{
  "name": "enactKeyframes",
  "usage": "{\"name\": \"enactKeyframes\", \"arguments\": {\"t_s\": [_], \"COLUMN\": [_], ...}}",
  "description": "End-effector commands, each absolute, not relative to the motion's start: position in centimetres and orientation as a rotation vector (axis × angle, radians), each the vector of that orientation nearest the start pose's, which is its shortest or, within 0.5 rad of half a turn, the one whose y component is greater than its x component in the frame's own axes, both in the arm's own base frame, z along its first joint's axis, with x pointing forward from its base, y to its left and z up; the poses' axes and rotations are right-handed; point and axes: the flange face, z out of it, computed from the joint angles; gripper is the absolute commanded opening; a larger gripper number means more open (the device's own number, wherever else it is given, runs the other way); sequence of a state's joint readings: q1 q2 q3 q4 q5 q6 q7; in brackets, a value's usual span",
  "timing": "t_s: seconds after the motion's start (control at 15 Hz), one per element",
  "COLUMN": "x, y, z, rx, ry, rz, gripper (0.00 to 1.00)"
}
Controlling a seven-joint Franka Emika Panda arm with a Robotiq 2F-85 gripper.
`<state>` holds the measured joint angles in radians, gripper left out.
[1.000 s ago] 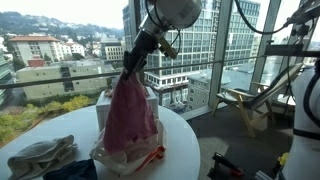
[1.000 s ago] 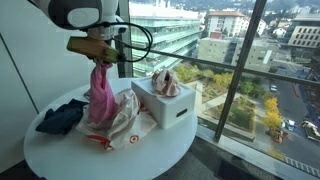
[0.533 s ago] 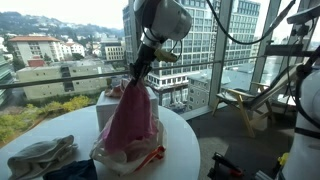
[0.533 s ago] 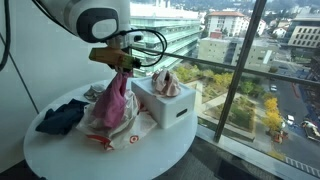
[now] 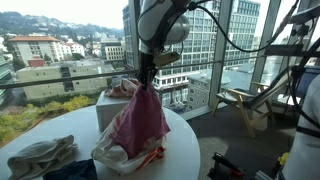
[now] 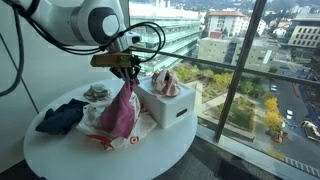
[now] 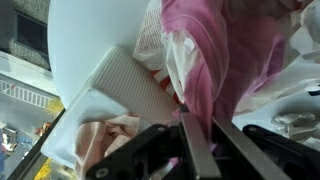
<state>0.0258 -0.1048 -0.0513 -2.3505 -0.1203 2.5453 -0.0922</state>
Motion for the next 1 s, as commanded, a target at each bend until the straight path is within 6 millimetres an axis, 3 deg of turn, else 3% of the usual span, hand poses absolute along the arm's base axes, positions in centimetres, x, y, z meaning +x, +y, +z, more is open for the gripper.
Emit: {"name": "enactKeyframes", "arguments": {"t_s": [0.0, 0.4, 0.93], "x": [52.8, 54.8, 58.5], "y": [1.6, 5.3, 4.3], "z": [39.4, 36.8, 28.8], "rx": [-3.171, -3.014, -2.874], "ry": [-0.402, -0.638, -0.681], "rz": [-0.412, -0.391, -0.268], "gripper": [0.03, 0.03, 0.04]}}
